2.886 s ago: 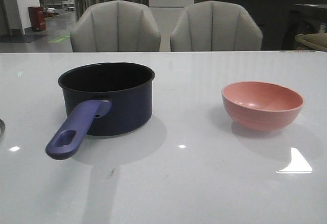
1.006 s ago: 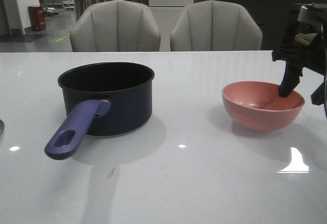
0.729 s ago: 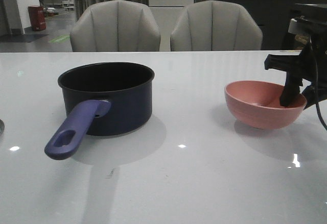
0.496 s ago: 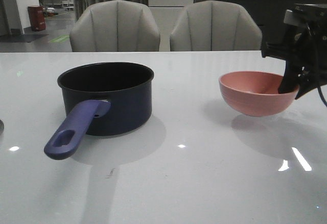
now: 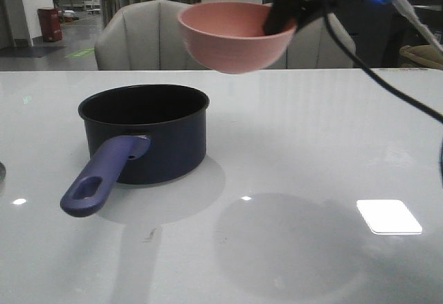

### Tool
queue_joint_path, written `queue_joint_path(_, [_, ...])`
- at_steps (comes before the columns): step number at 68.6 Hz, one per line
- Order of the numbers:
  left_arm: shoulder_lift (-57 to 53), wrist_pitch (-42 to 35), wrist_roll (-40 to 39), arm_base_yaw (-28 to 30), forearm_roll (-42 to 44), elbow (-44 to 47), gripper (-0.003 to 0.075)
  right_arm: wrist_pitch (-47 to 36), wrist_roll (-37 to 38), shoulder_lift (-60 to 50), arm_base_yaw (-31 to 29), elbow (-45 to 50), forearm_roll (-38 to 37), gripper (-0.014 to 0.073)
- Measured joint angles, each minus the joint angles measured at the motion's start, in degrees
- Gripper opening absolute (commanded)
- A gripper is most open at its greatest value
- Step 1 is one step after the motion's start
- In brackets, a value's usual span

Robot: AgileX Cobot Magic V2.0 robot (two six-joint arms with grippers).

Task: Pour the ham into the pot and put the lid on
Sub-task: 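Lift the pink bowl and carry it over the saucepan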

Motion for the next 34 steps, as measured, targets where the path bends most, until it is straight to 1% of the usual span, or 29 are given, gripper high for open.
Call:
queue_joint_path(10, [0.0,0.0,0.0,0.0,0.0,0.0,0.0638,-1.5,-0.4,2.0,5.3,-4.4,0.0,0.0139])
queue_joint_path(20, [0.0,0.0,0.0,0.0,0.0,0.0,0.0638,-7.7,-3.8,4.7,8.4,-5.3,-1.3,0.0139])
queue_joint_path(27, [0.0,0.0,0.0,0.0,0.0,0.0,0.0638,-14.8,-5.1,5.3,9.3,-2.8,-1.5,0.0136])
queue_joint_path(34, [0.0,0.0,0.0,0.0,0.0,0.0,0.0638,-26.3,-5.9,4.9,9.4,2.3,-1.6,0.0136])
